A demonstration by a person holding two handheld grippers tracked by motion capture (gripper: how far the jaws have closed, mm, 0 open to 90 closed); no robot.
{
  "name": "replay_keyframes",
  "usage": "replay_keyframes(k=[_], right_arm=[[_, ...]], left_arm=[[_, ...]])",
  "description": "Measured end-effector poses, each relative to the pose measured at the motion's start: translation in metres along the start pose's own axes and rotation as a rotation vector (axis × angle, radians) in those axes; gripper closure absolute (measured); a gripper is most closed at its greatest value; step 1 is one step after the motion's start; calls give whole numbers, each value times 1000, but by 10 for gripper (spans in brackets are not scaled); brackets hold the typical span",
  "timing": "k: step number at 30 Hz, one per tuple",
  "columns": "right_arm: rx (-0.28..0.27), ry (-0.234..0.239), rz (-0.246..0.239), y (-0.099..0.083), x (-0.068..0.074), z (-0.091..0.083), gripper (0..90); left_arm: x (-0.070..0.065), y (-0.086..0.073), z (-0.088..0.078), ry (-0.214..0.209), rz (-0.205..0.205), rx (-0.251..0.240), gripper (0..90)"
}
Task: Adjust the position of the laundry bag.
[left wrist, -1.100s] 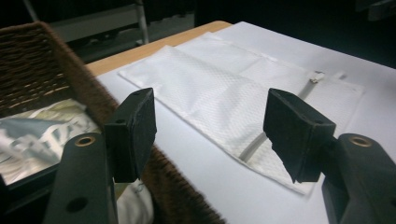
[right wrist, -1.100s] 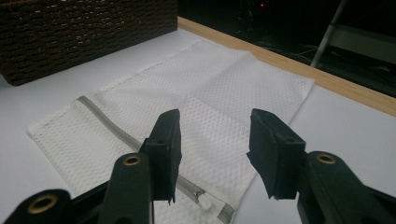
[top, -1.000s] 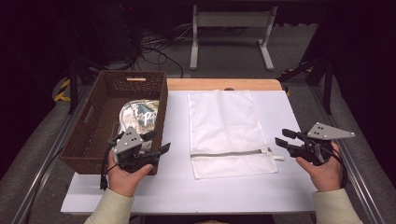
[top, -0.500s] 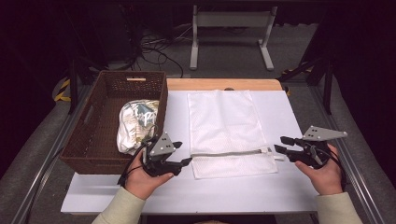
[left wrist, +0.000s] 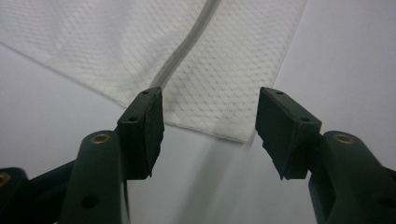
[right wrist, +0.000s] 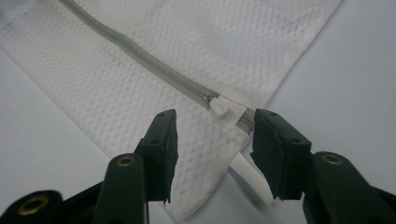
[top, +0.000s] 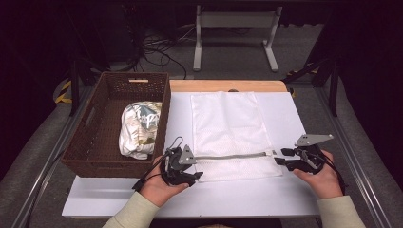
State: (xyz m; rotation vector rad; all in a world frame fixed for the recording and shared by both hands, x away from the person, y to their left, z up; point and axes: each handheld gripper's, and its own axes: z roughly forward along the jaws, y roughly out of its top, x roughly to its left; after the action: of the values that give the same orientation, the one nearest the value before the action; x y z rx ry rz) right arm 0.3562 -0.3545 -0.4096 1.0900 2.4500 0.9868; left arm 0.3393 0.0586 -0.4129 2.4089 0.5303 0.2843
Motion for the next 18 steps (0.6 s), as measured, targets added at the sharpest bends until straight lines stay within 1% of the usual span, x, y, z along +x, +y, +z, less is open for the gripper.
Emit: replay_keyframes(k=[2, 3, 4, 5, 6, 7, 8, 9, 10, 11, 14, 15, 17, 18], right_arm=[[17, 3, 8, -2, -1, 4, 498], [25, 1, 12, -3, -1, 6, 496], [29, 3, 14, -4, -2, 7, 494], [35, 1, 14, -4, -2, 9, 491], [44, 4, 19, -6, -2, 11, 488], [44, 4, 19, -6, -2, 11, 488], [57, 2, 24, -7, -3, 14, 484], [63, 1, 21, -8, -3, 15, 482], [71, 0, 26, -9, -4, 17, 479], [75, 2, 26, -10, -4, 18, 477], [80, 2, 30, -11, -5, 20, 471], [84, 2, 36, -11, -5, 20, 469], [89, -1, 39, -11, -5, 21, 463], [93, -2, 36, -12, -5, 22, 464]], left_arm=[[-2, -1, 9, -13, 7, 36, 441], [-2, -1, 12, -15, 20, 57, 446], [-3, -1, 15, -13, 27, 67, 453], [-3, -1, 19, -25, 38, 83, 458], [-3, -2, 22, -33, 37, 94, 459], [-3, -2, 22, -33, 37, 94, 459], [-3, -2, 23, -35, 36, 96, 459], [-3, -2, 25, -46, 37, 105, 458], [-2, -2, 26, -49, 42, 102, 458], [-3, -2, 27, -51, 37, 102, 457], [-4, -3, 31, -60, 46, 112, 451], [-5, -3, 33, -61, 54, 110, 449], [-7, -4, 37, -77, 72, 115, 448], [-7, -4, 37, -81, 77, 111, 451]])
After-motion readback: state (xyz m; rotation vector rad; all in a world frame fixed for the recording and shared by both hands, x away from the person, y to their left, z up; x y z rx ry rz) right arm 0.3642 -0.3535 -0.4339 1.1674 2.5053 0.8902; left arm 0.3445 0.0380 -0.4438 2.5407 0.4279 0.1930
